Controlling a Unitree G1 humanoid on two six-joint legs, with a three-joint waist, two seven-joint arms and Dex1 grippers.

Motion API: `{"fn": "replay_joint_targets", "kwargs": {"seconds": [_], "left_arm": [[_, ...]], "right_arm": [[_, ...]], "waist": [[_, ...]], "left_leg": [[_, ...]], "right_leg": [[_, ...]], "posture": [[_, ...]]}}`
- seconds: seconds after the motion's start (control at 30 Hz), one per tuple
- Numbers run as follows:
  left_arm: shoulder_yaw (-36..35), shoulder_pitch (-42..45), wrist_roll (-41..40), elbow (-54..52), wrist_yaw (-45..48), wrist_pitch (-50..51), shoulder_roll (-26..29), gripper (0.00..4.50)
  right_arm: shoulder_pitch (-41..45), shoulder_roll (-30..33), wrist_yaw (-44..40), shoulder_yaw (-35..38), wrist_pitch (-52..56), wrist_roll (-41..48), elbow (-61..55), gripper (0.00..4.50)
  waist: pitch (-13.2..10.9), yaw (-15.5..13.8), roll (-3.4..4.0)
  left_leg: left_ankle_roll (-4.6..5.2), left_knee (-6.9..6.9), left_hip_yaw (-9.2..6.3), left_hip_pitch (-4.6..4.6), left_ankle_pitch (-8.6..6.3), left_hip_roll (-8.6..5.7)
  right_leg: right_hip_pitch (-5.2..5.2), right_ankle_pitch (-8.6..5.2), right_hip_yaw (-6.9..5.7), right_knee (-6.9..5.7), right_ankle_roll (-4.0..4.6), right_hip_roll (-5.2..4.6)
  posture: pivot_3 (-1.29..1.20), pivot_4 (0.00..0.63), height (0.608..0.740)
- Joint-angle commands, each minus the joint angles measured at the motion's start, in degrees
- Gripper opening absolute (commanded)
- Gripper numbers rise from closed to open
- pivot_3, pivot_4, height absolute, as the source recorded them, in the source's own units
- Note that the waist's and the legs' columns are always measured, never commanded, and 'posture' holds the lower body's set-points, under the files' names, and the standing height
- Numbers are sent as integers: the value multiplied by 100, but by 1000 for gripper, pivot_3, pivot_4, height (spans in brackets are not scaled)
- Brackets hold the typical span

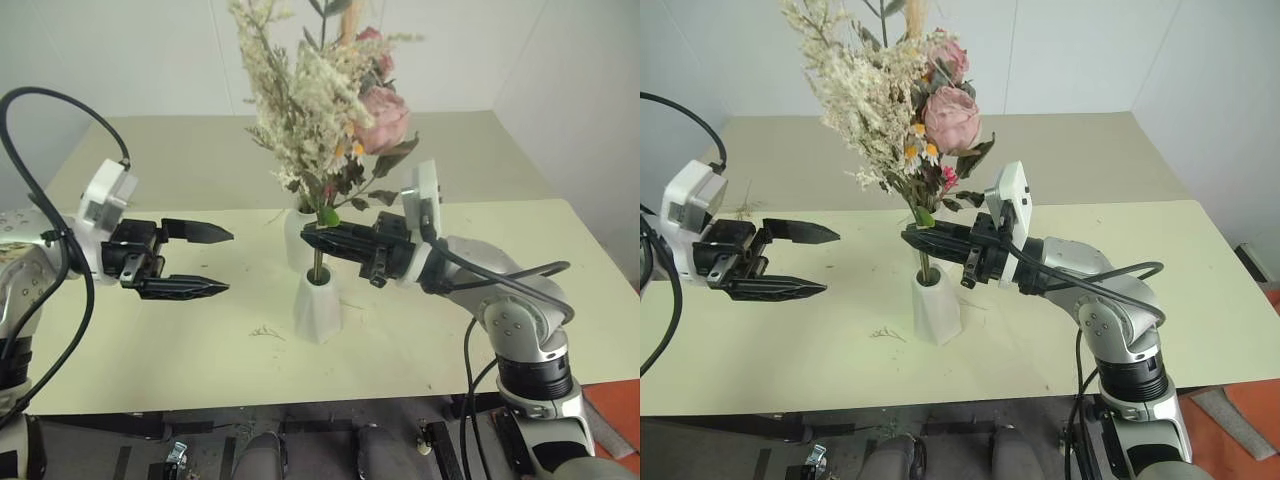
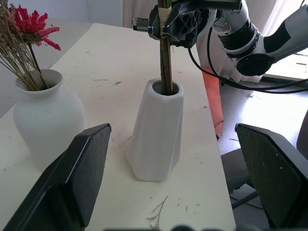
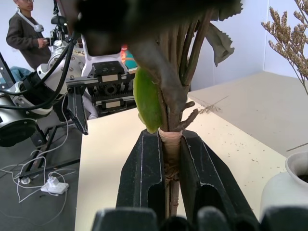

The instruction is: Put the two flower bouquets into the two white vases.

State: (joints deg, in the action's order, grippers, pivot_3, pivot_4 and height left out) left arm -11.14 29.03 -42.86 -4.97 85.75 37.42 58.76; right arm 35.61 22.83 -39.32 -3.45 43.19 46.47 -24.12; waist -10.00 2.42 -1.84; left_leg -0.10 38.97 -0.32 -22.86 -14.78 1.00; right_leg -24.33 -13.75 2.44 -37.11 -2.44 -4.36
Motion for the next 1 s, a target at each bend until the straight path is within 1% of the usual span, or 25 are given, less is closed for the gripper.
{"fn": "replay_joint_targets", "kwargs": {"seconds": [0.03, 0.4, 0.47, 0.53, 0.6, 0.63, 0.77, 0.83, 1.0], "left_arm": [[-203, 0, -121, -193, -27, 35, 133, 4500], [-187, 82, -119, -166, -43, 26, 123, 4500], [-167, 102, -102, -150, -36, 3, 113, 4500], [-156, 117, -94, -132, -26, -11, 107, 4500], [-149, 125, -87, -121, -15, -25, 102, 4500], [-140, 132, -83, -111, -2, -32, 102, 4500], [-75, 185, -40, -43, 56, -75, 82, 4500], [2, 234, -8, 4, 92, -106, 41, 4500], [114, 317, 34, 95, 154, -156, -22, 4500]], "right_arm": [[27, -9, -25, 93, -13, 108, -106, 223], [-30, -85, -121, -83, -276, -409, 327, 223], [-74, -65, -177, -79, -286, -431, 315, 966], [-107, -24, -235, -37, -274, -413, 274, 1540], [-148, 62, -278, 48, -244, -396, 191, 2260], [-168, 139, -310, 100, -223, -372, 128, 2504], [-237, 444, -390, 262, -147, -287, -84, 3877], [-311, 650, -458, 370, -126, -263, -171, 4446], [-511, 1312, -773, 662, -81, -182, -182, 4446]], "waist": [[0, 0, 0], [0, 0, 0], [0, -1, 0], [0, -1, 0], [0, -1, 0], [0, -2, 0], [0, -11, 0], [0, -15, 0], [0, -24, 0]], "left_leg": [[0, 0, 0, 0, 0, 0], [0, 0, 0, -1, 0, 0], [0, 0, 0, -1, 0, 0], [0, 0, 0, 0, 0, -1], [0, 0, 0, 0, 0, -1], [0, 0, 0, 1, 0, 0], [0, 0, 0, -2, 0, -1], [0, 0, 0, 0, 0, 0], [0, 1, 0, -1, 0, -2]], "right_leg": [[0, 0, 0, 0, 0, 0], [0, 0, 0, 0, 0, 0], [0, 0, 0, 0, 0, 0], [0, 0, 0, 0, 0, 0], [0, 0, 0, 0, 0, 0], [1, 0, 0, 0, 0, 0], [1, 0, 0, 1, 0, -1], [1, 0, 0, 1, 0, 0], [3, 0, -1, 3, 0, -1]], "posture": [[0, 150, 740], [0, 150, 740], [0, 150, 740], [0, 150, 740], [0, 150, 740], [0, 150, 740], [0, 150, 740], [0, 150, 740], [0, 150, 740]]}}
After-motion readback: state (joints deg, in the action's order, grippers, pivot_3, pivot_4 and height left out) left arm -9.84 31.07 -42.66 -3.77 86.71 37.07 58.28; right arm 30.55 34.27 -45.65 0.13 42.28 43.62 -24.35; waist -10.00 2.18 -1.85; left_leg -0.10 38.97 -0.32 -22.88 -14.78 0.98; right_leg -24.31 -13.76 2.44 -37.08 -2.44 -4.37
